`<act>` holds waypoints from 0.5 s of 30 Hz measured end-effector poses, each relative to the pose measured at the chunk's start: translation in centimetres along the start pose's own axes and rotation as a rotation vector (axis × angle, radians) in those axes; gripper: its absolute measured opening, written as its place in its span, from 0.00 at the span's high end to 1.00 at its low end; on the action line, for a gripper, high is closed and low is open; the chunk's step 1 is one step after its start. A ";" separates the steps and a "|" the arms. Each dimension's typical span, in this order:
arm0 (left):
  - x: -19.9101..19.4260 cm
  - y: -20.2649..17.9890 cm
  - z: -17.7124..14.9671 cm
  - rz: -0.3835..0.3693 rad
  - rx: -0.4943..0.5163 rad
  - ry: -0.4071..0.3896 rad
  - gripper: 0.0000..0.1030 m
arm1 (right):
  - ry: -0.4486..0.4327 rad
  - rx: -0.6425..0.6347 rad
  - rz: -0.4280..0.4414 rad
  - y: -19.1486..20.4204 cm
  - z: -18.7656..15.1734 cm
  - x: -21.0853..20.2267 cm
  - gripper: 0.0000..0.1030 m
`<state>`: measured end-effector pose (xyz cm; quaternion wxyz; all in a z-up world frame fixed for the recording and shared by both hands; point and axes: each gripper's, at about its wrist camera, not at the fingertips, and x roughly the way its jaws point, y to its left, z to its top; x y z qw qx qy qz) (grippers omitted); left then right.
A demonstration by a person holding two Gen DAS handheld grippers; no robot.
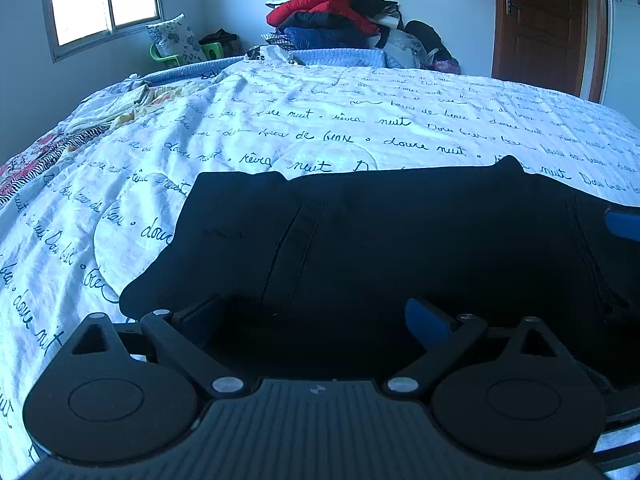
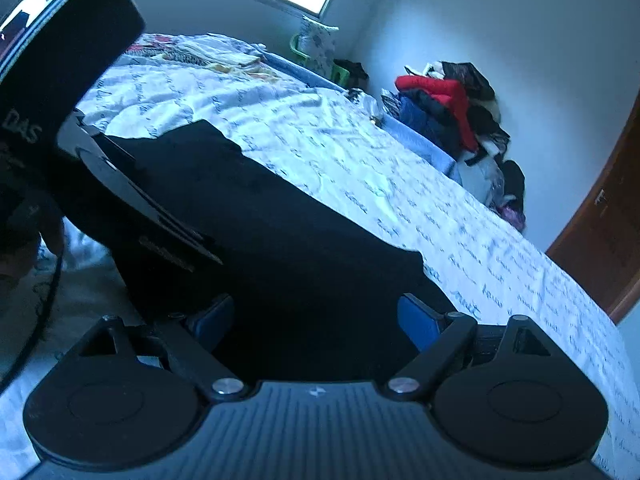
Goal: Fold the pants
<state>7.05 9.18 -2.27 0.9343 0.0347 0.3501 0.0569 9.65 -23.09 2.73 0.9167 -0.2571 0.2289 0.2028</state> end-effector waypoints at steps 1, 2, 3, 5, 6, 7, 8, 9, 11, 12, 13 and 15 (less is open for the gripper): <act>-0.1 0.1 0.0 0.000 -0.003 -0.001 0.05 | -0.003 -0.003 0.003 0.1 0.2 0.0 0.13; -0.1 0.3 0.1 0.002 -0.007 -0.003 0.05 | -0.006 -0.006 0.006 0.2 0.3 0.0 0.13; -0.2 0.5 0.1 0.007 -0.011 -0.006 0.05 | -0.010 -0.009 0.009 0.3 0.5 0.0 0.13; -0.4 1.3 0.3 0.025 -0.028 -0.012 0.05 | -0.020 -0.019 0.016 0.6 0.9 -0.1 0.13; -0.6 1.8 0.4 0.035 -0.042 -0.015 0.05 | -0.026 -0.026 0.022 0.8 1.2 -0.1 0.13; -0.7 2.5 0.5 0.043 -0.059 -0.019 0.05 | -0.031 -0.033 0.028 1.1 1.4 -0.1 0.13; -0.8 3.2 0.6 0.051 -0.080 -0.020 0.05 | -0.035 -0.040 0.037 1.3 1.7 0.0 0.13; -0.9 4.0 0.8 0.058 -0.103 -0.018 0.05 | -0.039 -0.052 0.052 1.8 2.1 0.1 0.13; -1.2 5.9 1.1 0.060 -0.176 -0.007 0.05 | -0.054 -0.080 0.079 2.7 2.7 0.2 0.13; -1.2 7.1 1.2 0.051 -0.222 0.002 0.05 | -0.064 -0.101 0.092 3.3 2.9 0.2 0.13; -1.4 8.2 1.3 0.039 -0.266 0.012 0.05 | -0.075 -0.129 0.102 4.0 3.2 0.3 0.13; -1.4 10.3 1.4 0.002 -0.356 0.039 0.06 | -0.094 -0.199 0.105 5.5 3.5 0.4 0.13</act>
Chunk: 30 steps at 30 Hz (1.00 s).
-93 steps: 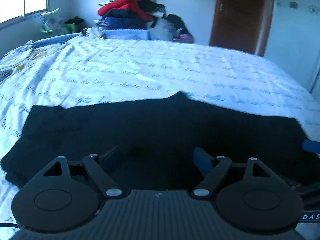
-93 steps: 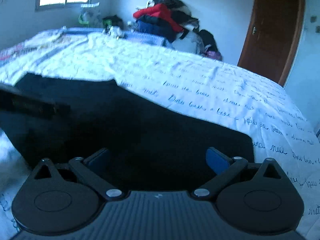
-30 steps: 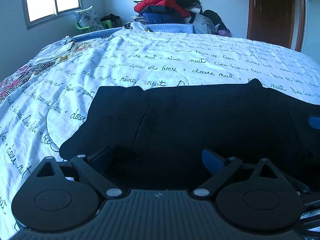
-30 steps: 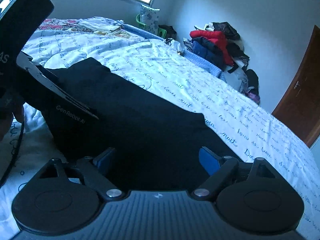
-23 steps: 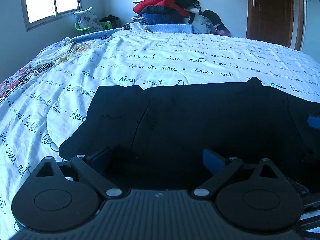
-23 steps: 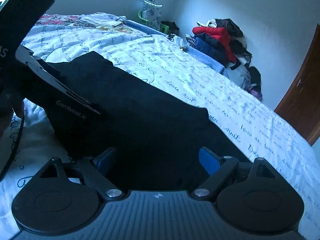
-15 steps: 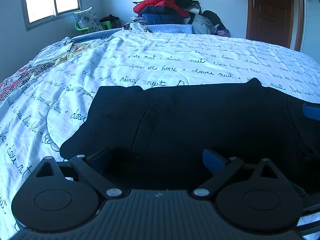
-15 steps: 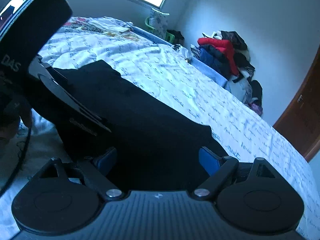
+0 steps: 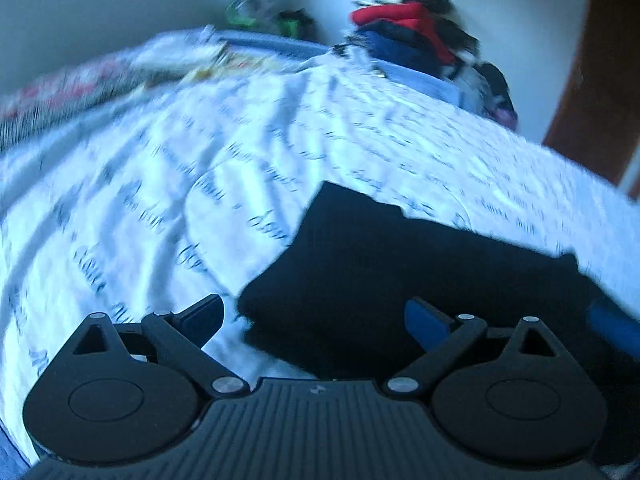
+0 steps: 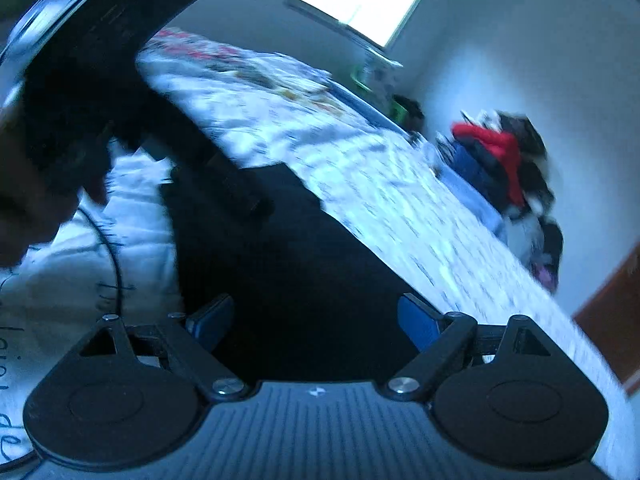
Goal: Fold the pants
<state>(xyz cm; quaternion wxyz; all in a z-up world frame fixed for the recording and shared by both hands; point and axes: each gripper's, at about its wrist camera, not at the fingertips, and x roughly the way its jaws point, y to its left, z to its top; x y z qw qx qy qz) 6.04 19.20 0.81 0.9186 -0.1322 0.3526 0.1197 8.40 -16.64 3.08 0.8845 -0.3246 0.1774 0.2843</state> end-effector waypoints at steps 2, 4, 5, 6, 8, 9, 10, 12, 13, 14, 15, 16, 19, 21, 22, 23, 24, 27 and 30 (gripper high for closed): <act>-0.1 1.6 0.5 -0.040 -0.079 0.042 0.06 | -0.009 -0.066 0.006 1.4 0.4 0.3 0.13; -0.1 3.2 0.8 -0.097 -0.156 0.095 0.07 | -0.014 -0.106 0.027 2.3 0.5 0.5 0.13; 0.0 3.8 0.9 -0.126 -0.192 0.117 0.07 | -0.015 -0.123 0.050 2.7 0.6 0.5 0.13; 0.1 4.5 0.9 -0.155 -0.224 0.139 0.07 | -0.016 -0.134 0.067 3.0 0.5 0.5 0.13; 0.5 5.5 0.6 -0.227 -0.288 0.198 0.08 | -0.008 -0.165 0.066 4.0 0.5 0.8 0.13; 0.8 5.9 0.5 -0.262 -0.320 0.227 0.08 | -0.005 -0.198 0.051 4.5 0.4 1.1 0.13; 1.3 6.2 0.3 -0.295 -0.347 0.248 0.08 | -0.010 -0.229 0.039 5.1 0.4 1.3 0.13; 1.8 6.8 0.1 -0.349 -0.399 0.274 0.08 | -0.034 -0.282 0.015 5.9 0.5 1.7 0.13; 1.9 7.1 -0.1 -0.365 -0.421 0.277 0.07 | -0.045 -0.303 0.005 6.3 0.7 2.1 0.15; 2.1 7.3 -0.1 -0.381 -0.440 0.280 0.07 | -0.048 -0.316 0.002 6.5 0.9 2.5 0.17; 2.2 7.6 -0.2 -0.398 -0.459 0.283 0.06 | -0.047 -0.317 0.003 6.6 1.2 3.0 0.23; 2.3 7.9 -0.3 -0.425 -0.481 0.286 0.06 | -0.045 -0.310 -0.001 6.6 1.4 3.4 0.25; 2.8 8.2 -0.5 -0.502 -0.542 0.306 0.05 | -0.054 -0.297 -0.003 6.7 1.9 4.3 0.38; 3.2 8.2 -0.6 -0.542 -0.577 0.322 0.05 | -0.065 -0.279 -0.005 6.4 2.1 4.6 0.42; 3.6 8.0 -0.6 -0.568 -0.591 0.326 0.05 | -0.078 -0.266 -0.016 6.2 2.2 4.7 0.42; 3.9 7.8 -0.5 -0.595 -0.600 0.324 0.05 | -0.101 -0.247 -0.035 6.0 2.3 4.6 0.42; 4.3 7.6 -0.5 -0.614 -0.612 0.324 0.05 | -0.126 -0.219 -0.065 5.5 2.5 4.5 0.42; 6.1 7.0 -0.1 -0.661 -0.663 0.320 0.05 | -0.158 -0.108 -0.059 3.4 2.7 3.6 0.42; 7.5 6.3 0.3 -0.668 -0.701 0.318 0.09 | -0.131 0.016 0.030 1.0 2.9 3.0 0.42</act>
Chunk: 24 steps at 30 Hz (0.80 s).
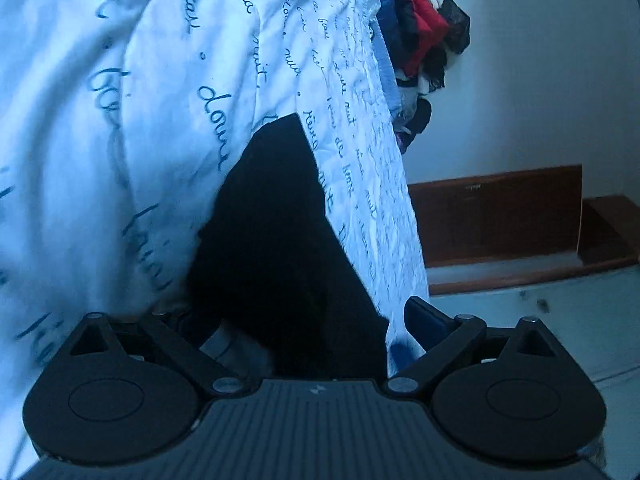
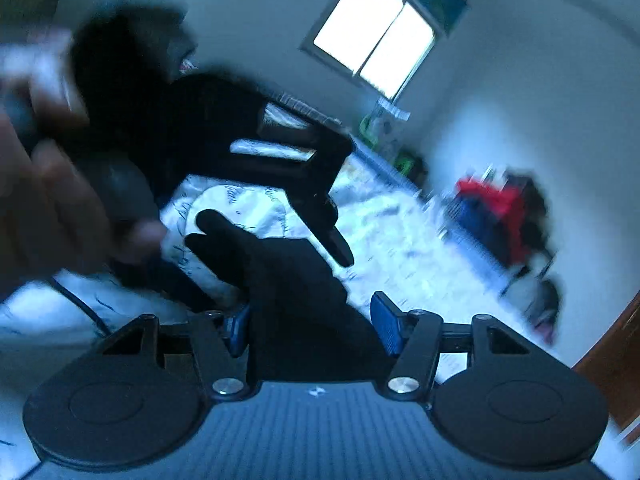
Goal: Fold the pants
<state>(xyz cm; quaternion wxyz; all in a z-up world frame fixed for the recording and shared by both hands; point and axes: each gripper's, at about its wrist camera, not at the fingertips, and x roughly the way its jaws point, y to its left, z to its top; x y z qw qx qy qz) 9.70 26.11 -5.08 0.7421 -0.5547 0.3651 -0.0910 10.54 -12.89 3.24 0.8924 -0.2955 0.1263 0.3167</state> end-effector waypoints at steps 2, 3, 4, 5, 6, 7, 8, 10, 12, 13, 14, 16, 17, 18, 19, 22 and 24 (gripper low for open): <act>0.3 -0.3 0.3 0.016 0.002 -0.019 0.10 | 0.037 0.127 0.169 -2.5 0.2 -0.6 0.42; 0.4 -0.5 0.4 0.019 0.008 -0.029 0.12 | 0.035 0.182 0.210 -3.4 0.3 -0.9 0.42; 0.6 -0.7 0.6 0.027 0.018 -0.038 0.14 | 0.029 0.248 0.232 -4.7 0.3 -1.0 0.42; 0.8 -0.8 0.6 0.040 0.023 -0.043 0.17 | 0.032 0.310 0.240 -6.0 0.2 -0.8 0.42; 1.0 -0.9 0.6 0.053 0.027 -0.049 0.21 | 0.037 0.355 0.236 -7.0 0.1 -0.5 0.42; 1.1 -1.1 0.7 0.066 0.033 -0.057 0.24 | 0.050 0.409 0.216 -8.0 -0.2 0.2 0.42; 1.3 -1.2 0.6 0.085 0.042 -0.064 0.33 | 0.077 0.430 0.195 -8.6 -0.6 1.0 0.42; 1.5 -1.2 0.6 0.148 0.066 -0.073 0.52 | 0.167 0.418 0.157 -8.8 -1.4 3.3 0.42; 1.9 -1.4 0.4 0.196 0.094 -0.078 0.74 | 0.253 0.366 0.172 -7.8 -2.3 4.9 0.41; 1.9 -1.5 0.3 0.212 0.105 -0.083 0.75 | 0.273 0.337 0.178 -7.2 -2.7 5.5 0.41; 1.8 -1.7 0.2 0.221 0.124 -0.092 0.78 | 0.260 0.335 0.170 -6.9 -2.9 5.4 0.41; 1.8 -2.9 -0.5 0.250 0.195 -0.119 0.80 | 0.239 0.378 0.184 -7.9 -2.8 5.0 0.41; 1.5 -3.7 -1.0 0.270 0.239 -0.138 0.81 | 0.218 0.416 0.196 -8.3 -2.7 4.8 0.41; 1.4 -4.6 -1.6 0.287 0.284 -0.160 0.81 | 0.192 0.462 0.210 -9.0 -2.7 4.5 0.41; 1.2 -5.8 -2.5 0.305 0.348 -0.189 0.81 | 0.177 0.498 0.219 -9.6 -2.7 4.3 0.41; 0.7 -9.4 -5.4 0.326 0.514 -0.263 0.81 | 0.149 0.511 0.208 -10.1 -2.2 3.9 0.40; 0.3 -11.2 -7.5 0.322 0.599 -0.289 0.81 | 0.127 0.515 0.210 -10.0 -2.4 2.7 0.40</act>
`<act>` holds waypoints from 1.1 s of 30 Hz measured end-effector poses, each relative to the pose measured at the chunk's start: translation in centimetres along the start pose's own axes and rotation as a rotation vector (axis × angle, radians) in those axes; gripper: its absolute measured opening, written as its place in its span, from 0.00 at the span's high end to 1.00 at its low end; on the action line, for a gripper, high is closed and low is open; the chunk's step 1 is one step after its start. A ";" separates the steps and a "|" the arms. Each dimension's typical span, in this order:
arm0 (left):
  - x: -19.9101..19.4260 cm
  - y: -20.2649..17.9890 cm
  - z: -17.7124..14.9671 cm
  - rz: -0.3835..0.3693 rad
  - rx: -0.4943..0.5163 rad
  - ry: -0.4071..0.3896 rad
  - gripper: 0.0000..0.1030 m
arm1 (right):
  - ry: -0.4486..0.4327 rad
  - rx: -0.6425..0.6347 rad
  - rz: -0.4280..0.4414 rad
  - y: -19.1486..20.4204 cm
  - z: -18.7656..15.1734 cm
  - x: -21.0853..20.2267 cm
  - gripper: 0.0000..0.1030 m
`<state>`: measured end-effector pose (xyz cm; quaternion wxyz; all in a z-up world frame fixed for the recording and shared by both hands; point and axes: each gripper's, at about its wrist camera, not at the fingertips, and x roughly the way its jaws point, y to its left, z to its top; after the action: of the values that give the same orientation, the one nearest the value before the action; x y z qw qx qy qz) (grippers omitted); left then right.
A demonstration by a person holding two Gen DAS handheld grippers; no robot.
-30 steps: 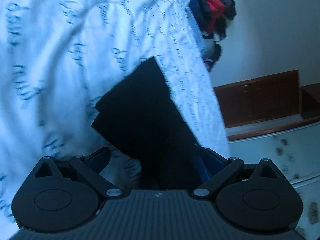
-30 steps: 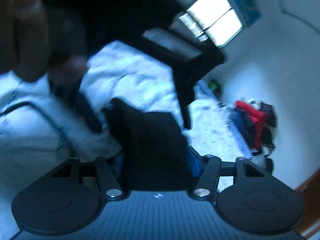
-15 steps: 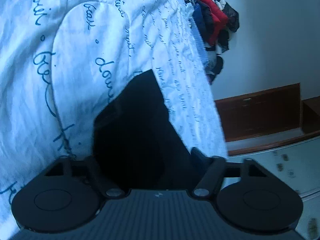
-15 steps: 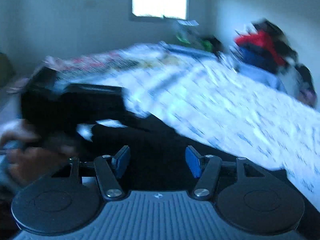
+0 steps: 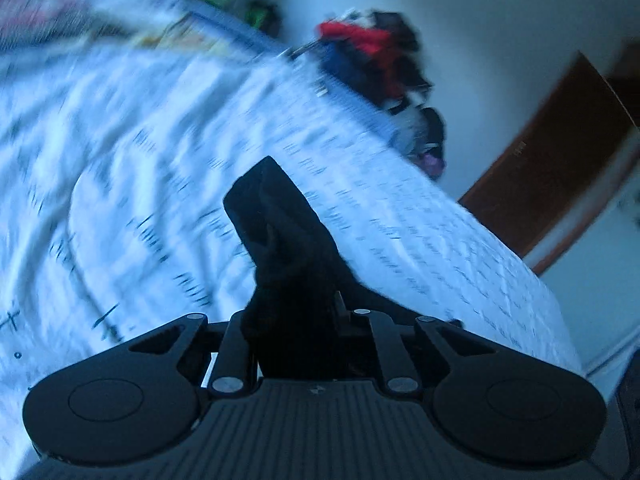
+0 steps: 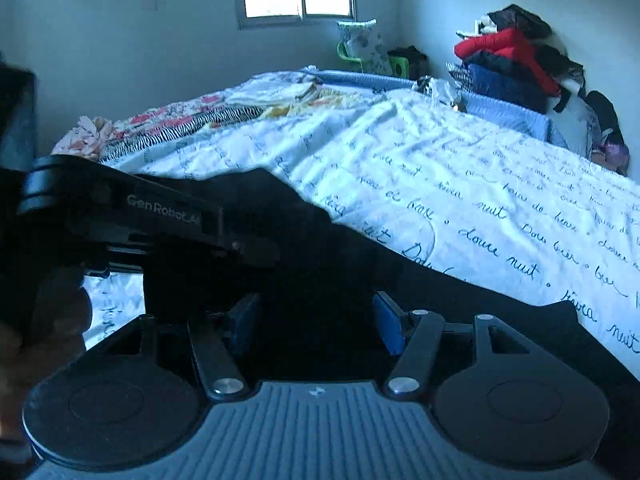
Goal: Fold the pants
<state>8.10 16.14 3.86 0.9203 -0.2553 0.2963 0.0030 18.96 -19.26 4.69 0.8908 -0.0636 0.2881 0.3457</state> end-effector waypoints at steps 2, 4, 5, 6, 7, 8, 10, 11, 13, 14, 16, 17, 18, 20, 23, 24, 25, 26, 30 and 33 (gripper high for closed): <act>-1.0 -2.0 -0.7 -0.005 0.063 -0.020 0.81 | -0.031 0.023 0.014 0.1 0.0 -1.0 0.40; -1.6 -4.3 -1.4 -0.001 0.128 -0.051 0.81 | -0.084 0.053 0.007 -0.4 -0.2 -2.5 0.40; -2.1 -5.2 -1.7 -0.006 0.151 -0.066 0.81 | -0.108 0.068 0.008 -0.8 -0.2 -3.3 0.40; -2.6 -6.2 -2.0 -0.016 0.172 -0.081 0.81 | -0.128 0.086 0.012 -1.3 -0.4 -4.1 0.40; -2.9 -7.1 -2.3 -0.026 0.191 -0.095 0.81 | -0.147 0.109 0.013 -1.8 -0.6 -5.1 0.40; -3.3 -8.0 -2.6 -0.034 0.212 -0.107 0.81 | -0.168 0.130 0.015 -2.3 -0.8 -6.2 0.40; -3.6 -10.2 -3.3 -0.055 0.260 -0.128 0.81 | -0.201 0.161 0.013 -3.2 -1.2 -7.6 0.40; -3.5 -11.2 -3.4 -0.067 0.281 -0.134 0.81 | -0.217 0.179 0.004 -3.7 -1.4 -8.6 0.40; -3.5 -12.8 -4.2 -0.095 0.314 -0.135 0.81 | -0.241 0.204 -0.021 -4.5 -1.9 -10.2 0.40; -3.4 -13.6 -4.5 -0.108 0.328 -0.132 0.81 | -0.249 0.213 -0.032 -4.9 -2.0 -10.7 0.40; -3.3 -15.2 -5.1 -0.137 0.356 -0.124 0.81 | -0.272 0.241 -0.052 -5.8 -2.6 -12.3 0.40; -3.2 -15.9 -5.4 -0.154 0.361 -0.114 0.81 | -0.285 0.259 -0.049 -6.2 -3.0 -12.9 0.40; -3.0 -16.6 -5.8 -0.170 0.371 -0.106 0.81 | -0.291 0.274 -0.059 -6.7 -3.3 -13.6 0.40; -2.7 -18.3 -6.6 -0.195 0.401 -0.097 0.81 | -0.310 0.302 -0.090 -7.7 -4.1 -14.8 0.40; -1.6 -19.8 -7.6 -0.232 0.434 -0.075 0.81 | -0.326 0.332 -0.133 -9.2 -5.5 -16.3 0.40; -1.3 -20.6 -8.0 -0.245 0.445 -0.069 0.81 | -0.329 0.342 -0.148 -9.7 -5.8 -16.6 0.40; -1.2 -21.0 -8.5 -0.256 0.455 -0.064 0.81 | -0.332 0.349 -0.161 -10.1 -6.1 -17.1 0.40; -1.0 -21.8 -9.1 -0.267 0.469 -0.059 0.81 | -0.335 0.355 -0.175 -10.6 -6.5 -17.5 0.40; 0.1 -23.9 -11.0 -0.305 0.508 -0.029 0.80 | -0.341 0.388 -0.230 -12.5 -8.2 -19.3 0.40; 1.2 -25.1 -12.4 -0.325 0.530 -0.006 0.80 | -0.335 0.415 -0.269 -13.8 -9.6 -20.2 0.40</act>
<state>6.30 -11.75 6.37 0.9441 -0.0506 0.2393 -0.2208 11.44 -44.29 6.83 0.9577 0.1403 0.1907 0.1637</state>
